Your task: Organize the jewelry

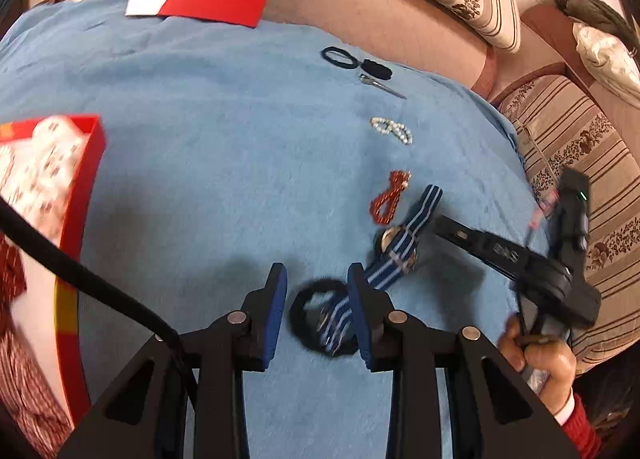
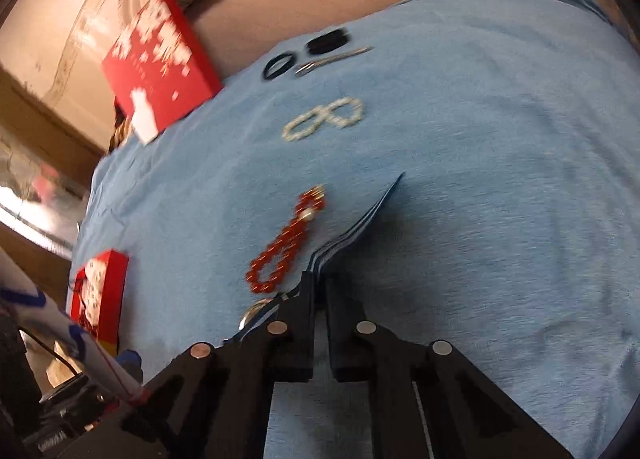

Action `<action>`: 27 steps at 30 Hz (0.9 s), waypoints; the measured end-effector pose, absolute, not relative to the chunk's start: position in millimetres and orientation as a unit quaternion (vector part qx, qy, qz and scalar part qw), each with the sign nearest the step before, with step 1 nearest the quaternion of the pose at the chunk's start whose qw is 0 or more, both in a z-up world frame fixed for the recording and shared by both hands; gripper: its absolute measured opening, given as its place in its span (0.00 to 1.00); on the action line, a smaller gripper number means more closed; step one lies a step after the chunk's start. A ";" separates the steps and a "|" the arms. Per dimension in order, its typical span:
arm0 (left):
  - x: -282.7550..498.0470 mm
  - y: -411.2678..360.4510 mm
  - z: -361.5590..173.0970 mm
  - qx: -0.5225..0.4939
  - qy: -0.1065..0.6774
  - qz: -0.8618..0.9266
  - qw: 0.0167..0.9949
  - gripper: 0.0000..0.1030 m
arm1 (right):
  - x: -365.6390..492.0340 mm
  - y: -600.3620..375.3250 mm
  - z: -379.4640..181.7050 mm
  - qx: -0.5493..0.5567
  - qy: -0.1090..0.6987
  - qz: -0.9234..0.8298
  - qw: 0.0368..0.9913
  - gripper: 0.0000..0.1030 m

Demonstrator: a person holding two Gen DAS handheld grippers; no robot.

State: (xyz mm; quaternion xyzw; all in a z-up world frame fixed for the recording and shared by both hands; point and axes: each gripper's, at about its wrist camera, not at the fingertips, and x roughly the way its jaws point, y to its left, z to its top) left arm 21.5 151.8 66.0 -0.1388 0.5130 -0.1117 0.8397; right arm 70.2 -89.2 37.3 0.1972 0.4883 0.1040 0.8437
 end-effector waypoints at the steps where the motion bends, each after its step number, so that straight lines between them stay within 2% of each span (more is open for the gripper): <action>1: 27.9 147.3 66.3 -0.134 0.514 -0.114 0.839 0.33 | 67.3 -99.1 40.3 0.188 0.483 0.085 0.851 0.01; 7: 64.3 106.9 57.0 -0.097 0.530 -0.138 0.831 0.35 | 39.4 -185.0 48.2 0.156 0.470 -0.041 0.868 0.01; 10: 86.5 80.8 46.2 -0.080 0.543 -0.152 0.822 0.35 | 29.1 -206.5 50.2 0.184 0.467 -0.017 0.864 0.03; 12: 99.2 67.9 38.1 -0.076 0.553 -0.161 0.814 0.35 | 23.6 -204.4 51.4 0.190 0.466 0.008 0.864 0.15; 13: 105.8 60.6 33.5 -0.071 0.557 -0.166 0.811 0.35 | 22.1 -201.0 51.8 0.190 0.465 0.015 0.865 0.27; 14: 109.0 55.4 30.5 -0.064 0.559 -0.169 0.809 0.35 | 20.9 -196.4 52.5 0.189 0.462 0.021 0.866 0.34; 15: 112.7 49.3 28.0 -0.054 0.559 -0.171 0.809 0.35 | 19.1 -192.3 53.0 0.191 0.460 0.029 0.867 0.35; 16: 116.0 42.4 26.6 -0.038 0.559 -0.172 0.810 0.33 | 17.7 -187.6 53.1 0.195 0.460 0.038 0.866 0.36; 17: 117.4 38.8 26.8 -0.026 0.558 -0.170 0.812 0.27 | 16.4 -182.2 53.5 0.196 0.459 0.043 0.866 0.40; 18: 118.5 36.8 26.8 -0.016 0.561 -0.167 0.811 0.08 | 15.1 -175.6 54.1 0.200 0.456 0.058 0.866 0.40; 21: 117.5 44.1 33.1 -0.021 0.558 -0.163 0.814 0.07 | 11.6 -152.5 54.1 0.208 0.458 0.101 0.858 0.40; 27: 104.0 110.1 47.4 -0.084 0.548 -0.141 0.820 0.07 | 30.4 -109.5 57.2 0.178 0.461 0.144 0.857 0.40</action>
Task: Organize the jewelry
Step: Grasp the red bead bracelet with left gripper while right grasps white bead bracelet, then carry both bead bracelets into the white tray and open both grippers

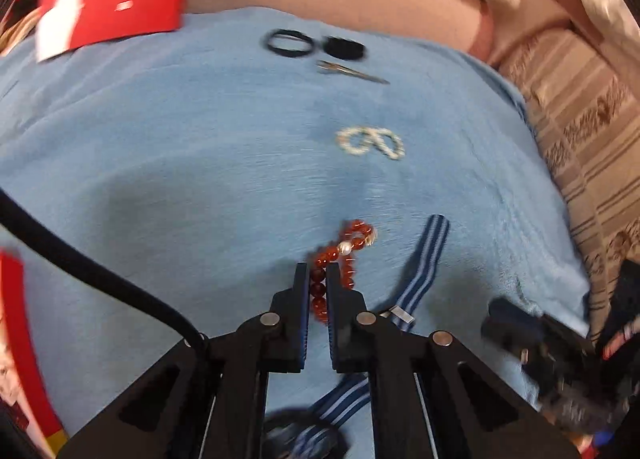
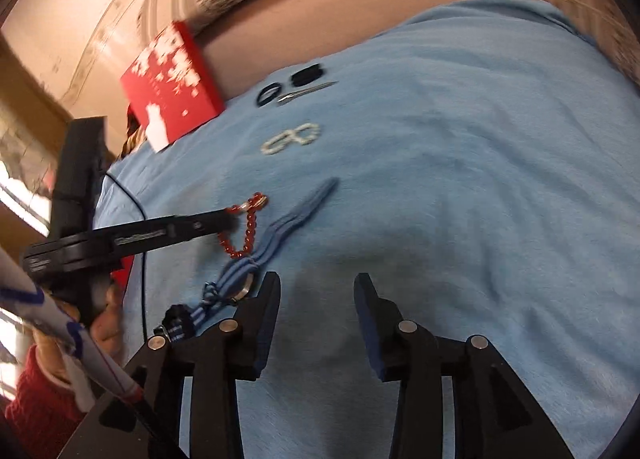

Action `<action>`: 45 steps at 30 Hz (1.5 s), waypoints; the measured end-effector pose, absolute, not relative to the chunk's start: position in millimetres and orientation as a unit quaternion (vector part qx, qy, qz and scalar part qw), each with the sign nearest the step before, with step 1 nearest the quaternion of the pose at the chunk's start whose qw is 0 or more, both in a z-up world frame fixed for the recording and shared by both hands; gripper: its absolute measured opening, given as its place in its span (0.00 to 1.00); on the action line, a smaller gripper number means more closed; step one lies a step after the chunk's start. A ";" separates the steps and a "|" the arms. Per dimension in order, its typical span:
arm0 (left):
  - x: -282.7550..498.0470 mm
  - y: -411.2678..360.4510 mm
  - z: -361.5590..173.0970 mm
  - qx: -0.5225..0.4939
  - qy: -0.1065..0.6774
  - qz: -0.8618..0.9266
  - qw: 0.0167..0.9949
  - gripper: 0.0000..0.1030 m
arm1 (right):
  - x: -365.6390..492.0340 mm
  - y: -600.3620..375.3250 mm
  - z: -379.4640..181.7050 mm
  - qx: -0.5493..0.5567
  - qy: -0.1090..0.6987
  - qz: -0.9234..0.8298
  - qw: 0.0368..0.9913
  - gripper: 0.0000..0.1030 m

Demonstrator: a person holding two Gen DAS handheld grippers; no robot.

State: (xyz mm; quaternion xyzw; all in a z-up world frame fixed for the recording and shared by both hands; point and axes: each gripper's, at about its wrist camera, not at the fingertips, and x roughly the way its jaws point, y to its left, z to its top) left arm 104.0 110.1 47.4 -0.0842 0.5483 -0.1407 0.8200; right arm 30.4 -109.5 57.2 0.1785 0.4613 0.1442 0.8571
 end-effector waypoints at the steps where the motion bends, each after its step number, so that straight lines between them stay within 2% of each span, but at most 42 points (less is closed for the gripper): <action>1: 101.9 117.9 48.3 -0.090 0.548 -0.137 0.820 0.07 | 36.5 -106.6 58.7 0.179 0.460 0.147 0.857 0.40; 4: 92.6 143.0 48.4 -0.105 0.545 -0.124 0.822 0.07 | 58.8 -98.2 68.1 0.165 0.449 0.144 0.866 0.41; 7: 87.4 158.1 44.3 -0.118 0.543 -0.115 0.823 0.07 | 88.7 -87.1 72.4 0.136 0.446 0.138 0.874 0.52; 13: 87.2 167.2 26.7 -0.134 0.553 -0.120 0.813 0.07 | 158.8 -60.1 54.4 0.084 0.473 0.114 0.870 0.52; 21: 87.0 164.7 23.9 -0.152 0.543 -0.131 0.815 0.07 | 194.9 -47.5 36.0 0.066 0.477 0.091 0.872 0.52; 22: 86.4 164.5 23.5 -0.156 0.542 -0.129 0.816 0.07 | 195.7 -46.9 35.8 0.064 0.477 0.088 0.872 0.50; 25: 86.3 160.1 24.0 -0.153 0.539 -0.117 0.820 0.07 | 195.7 -48.9 35.1 0.056 0.476 0.085 0.873 0.18; 26: 85.7 159.6 24.7 -0.154 0.539 -0.115 0.820 0.07 | 195.1 -51.0 35.6 0.059 0.477 0.086 0.873 0.11; 28: 82.3 160.8 29.1 -0.160 0.536 -0.109 0.822 0.07 | 192.7 -58.4 38.7 0.076 0.479 0.087 0.870 0.06; 36: 50.8 170.4 86.4 -0.163 0.493 -0.120 0.846 0.07 | 154.5 -82.9 78.3 0.139 0.453 0.111 0.873 0.06; 45: -9.7 213.6 150.8 -0.136 0.457 -0.103 0.873 0.07 | 90.5 -55.6 127.7 0.117 0.432 0.157 0.880 0.06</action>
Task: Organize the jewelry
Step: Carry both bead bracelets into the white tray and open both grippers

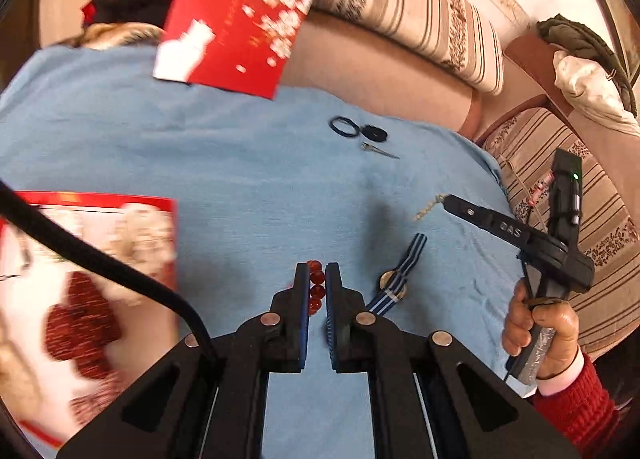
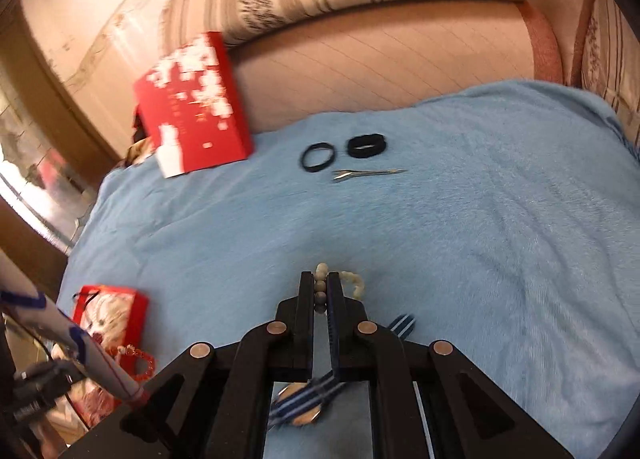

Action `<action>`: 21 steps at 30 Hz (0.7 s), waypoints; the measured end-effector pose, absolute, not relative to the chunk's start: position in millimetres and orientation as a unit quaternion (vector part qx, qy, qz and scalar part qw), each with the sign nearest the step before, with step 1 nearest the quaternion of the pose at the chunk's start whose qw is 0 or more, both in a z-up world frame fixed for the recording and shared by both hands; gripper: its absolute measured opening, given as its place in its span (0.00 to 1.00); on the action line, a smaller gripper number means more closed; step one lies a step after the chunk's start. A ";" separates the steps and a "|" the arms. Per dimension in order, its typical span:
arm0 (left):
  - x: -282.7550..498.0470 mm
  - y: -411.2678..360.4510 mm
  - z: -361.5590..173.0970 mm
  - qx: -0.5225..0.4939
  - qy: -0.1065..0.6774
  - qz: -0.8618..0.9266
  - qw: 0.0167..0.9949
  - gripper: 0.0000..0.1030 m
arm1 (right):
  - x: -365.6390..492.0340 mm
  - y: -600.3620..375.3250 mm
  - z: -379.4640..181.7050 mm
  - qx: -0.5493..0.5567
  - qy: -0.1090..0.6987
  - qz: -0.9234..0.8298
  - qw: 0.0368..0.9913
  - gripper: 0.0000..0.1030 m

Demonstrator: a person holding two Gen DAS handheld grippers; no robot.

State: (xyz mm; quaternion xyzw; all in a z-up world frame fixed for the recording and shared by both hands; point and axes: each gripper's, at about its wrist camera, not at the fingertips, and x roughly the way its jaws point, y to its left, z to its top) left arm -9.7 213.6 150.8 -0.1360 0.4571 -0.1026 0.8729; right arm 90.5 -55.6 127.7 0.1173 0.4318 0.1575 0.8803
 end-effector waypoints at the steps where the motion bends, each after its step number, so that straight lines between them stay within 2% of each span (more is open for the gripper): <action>1: -19.2 224.5 158.1 -0.131 0.454 -0.093 0.876 0.07 | 84.3 -50.7 132.6 0.114 0.430 0.163 0.881 0.06; 9: -59.9 303.1 171.1 -0.122 0.456 -0.011 0.881 0.07 | 37.2 18.1 163.6 0.077 0.420 0.227 0.875 0.06; 21: -61.0 409.2 119.9 -0.128 0.496 0.093 0.854 0.07 | -10.3 159.4 157.5 0.014 0.443 0.332 0.833 0.06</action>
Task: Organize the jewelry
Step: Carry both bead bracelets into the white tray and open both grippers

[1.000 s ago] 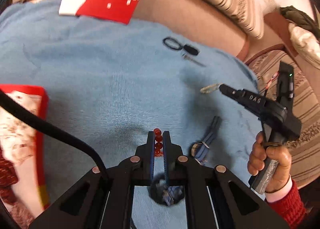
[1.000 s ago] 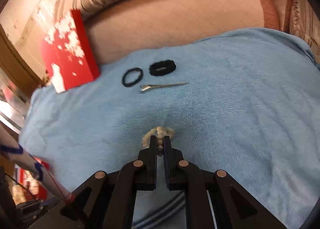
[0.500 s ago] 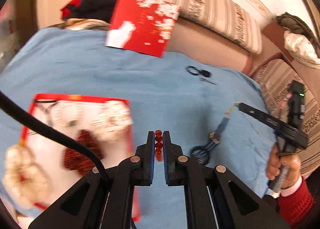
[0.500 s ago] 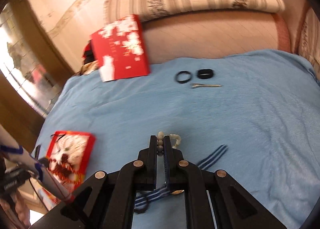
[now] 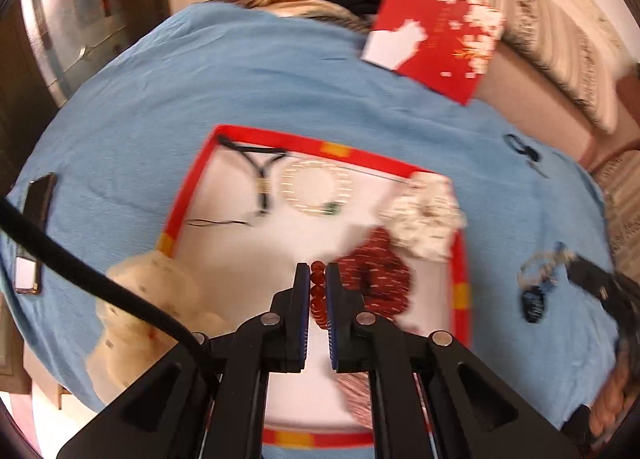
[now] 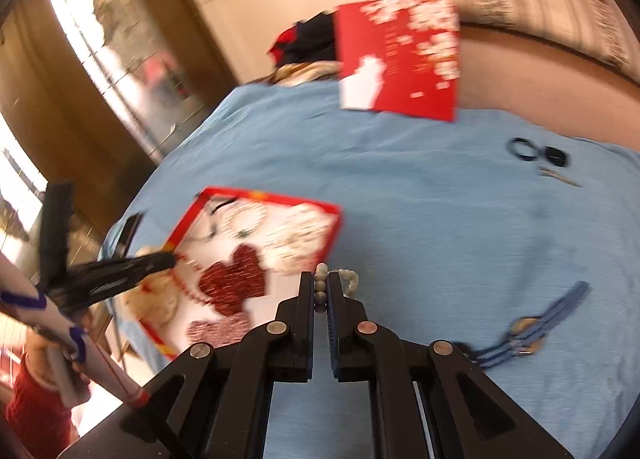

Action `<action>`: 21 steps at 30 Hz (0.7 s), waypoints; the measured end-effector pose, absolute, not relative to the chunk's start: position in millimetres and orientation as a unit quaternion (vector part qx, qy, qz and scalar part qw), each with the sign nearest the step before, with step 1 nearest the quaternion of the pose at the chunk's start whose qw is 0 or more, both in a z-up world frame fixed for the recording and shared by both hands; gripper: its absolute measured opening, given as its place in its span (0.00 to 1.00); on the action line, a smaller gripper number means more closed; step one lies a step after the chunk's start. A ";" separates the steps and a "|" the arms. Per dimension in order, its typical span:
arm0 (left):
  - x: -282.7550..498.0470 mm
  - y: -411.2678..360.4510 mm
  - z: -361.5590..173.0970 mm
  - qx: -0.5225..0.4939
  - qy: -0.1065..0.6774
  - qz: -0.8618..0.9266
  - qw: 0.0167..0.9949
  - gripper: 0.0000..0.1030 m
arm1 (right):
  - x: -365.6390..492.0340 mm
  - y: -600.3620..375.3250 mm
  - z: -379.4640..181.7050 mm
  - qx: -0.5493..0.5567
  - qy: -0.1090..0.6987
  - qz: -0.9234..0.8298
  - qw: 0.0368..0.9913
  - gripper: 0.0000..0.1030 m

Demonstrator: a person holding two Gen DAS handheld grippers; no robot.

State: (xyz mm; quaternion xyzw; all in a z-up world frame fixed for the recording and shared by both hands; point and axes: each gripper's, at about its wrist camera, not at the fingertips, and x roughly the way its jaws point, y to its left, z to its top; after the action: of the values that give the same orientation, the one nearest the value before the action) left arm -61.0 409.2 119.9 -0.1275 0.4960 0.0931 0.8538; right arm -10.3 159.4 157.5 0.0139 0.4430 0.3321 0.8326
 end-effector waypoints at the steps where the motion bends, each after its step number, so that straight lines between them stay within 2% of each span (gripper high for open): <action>1: -58.2 416.7 115.5 -0.126 0.497 0.104 0.852 0.07 | -12.8 172.5 153.7 0.008 0.447 0.340 0.827 0.06; 10: -40.9 465.6 82.1 -0.156 0.511 0.156 0.830 0.07 | -13.9 246.8 101.6 -0.039 0.494 0.360 0.791 0.06; 18: -40.7 474.4 75.2 -0.168 0.506 0.172 0.828 0.07 | -0.9 255.0 77.9 -0.051 0.516 0.354 0.779 0.07; 21: -43.7 471.8 81.8 -0.172 0.498 0.170 0.833 0.09 | 0.8 254.8 80.8 -0.056 0.511 0.350 0.783 0.14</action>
State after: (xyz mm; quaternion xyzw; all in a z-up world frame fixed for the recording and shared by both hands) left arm -43.7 471.8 81.8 -0.1724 0.4979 0.1699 0.8328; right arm 0.8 254.8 80.8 -0.0565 0.5110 0.3497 0.7832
